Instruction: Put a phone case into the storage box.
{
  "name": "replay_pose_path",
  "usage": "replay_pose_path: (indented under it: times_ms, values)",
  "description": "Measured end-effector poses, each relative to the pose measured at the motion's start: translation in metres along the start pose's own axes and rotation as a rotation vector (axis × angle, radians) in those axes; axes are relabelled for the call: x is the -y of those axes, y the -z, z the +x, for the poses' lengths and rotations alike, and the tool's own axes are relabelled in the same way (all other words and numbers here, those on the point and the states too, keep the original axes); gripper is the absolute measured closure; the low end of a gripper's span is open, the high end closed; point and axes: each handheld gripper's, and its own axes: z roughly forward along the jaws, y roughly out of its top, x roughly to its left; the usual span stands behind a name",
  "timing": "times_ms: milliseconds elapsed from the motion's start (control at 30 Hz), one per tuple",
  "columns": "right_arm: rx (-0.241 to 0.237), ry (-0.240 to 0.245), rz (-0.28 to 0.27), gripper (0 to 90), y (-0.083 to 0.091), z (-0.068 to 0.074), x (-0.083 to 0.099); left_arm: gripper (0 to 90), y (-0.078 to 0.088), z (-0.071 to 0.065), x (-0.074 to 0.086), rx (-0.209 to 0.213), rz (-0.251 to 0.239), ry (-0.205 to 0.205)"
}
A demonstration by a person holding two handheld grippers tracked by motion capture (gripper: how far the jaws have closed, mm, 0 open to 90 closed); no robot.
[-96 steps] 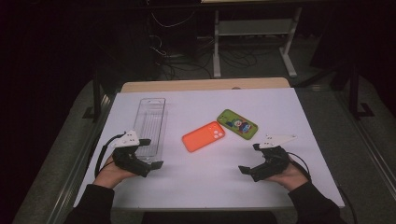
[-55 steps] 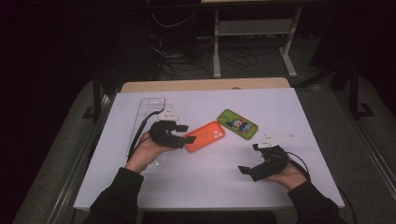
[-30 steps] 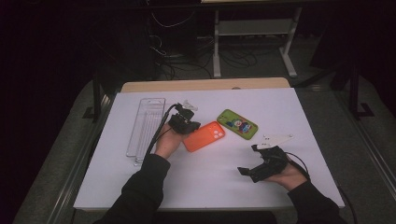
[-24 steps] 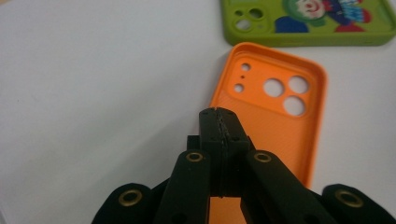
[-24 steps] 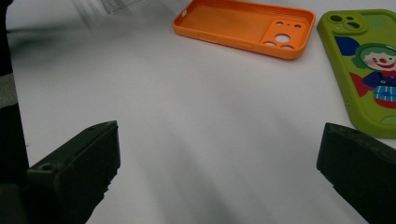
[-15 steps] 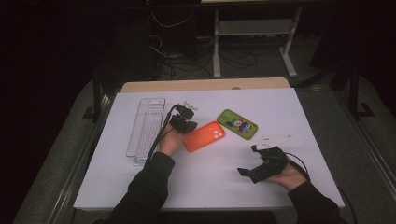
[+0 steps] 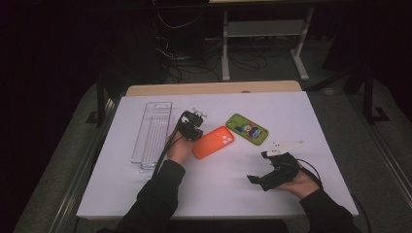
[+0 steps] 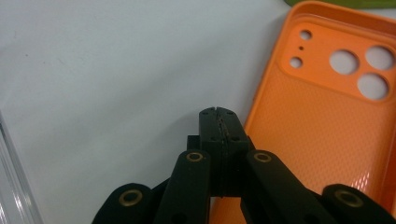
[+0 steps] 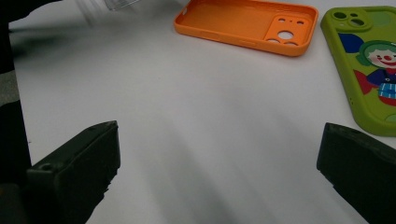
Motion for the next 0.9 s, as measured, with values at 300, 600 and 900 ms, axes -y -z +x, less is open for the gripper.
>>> replay_pose_path:
  times_ms: [300,600,900]
  values:
    - [0.002,0.004,-0.003,0.0,0.001,0.000,0.000,89.7,0.009,-0.006,0.015,0.071,-0.004,0.011]
    - [0.001,0.001,0.008,0.0,0.000,0.001,0.000,89.7,0.019,-0.025,0.031,0.156,-0.015,-0.003]
    - [0.004,0.014,0.002,0.0,-0.001,0.000,0.000,89.7,0.025,-0.049,0.037,0.247,-0.038,-0.017]
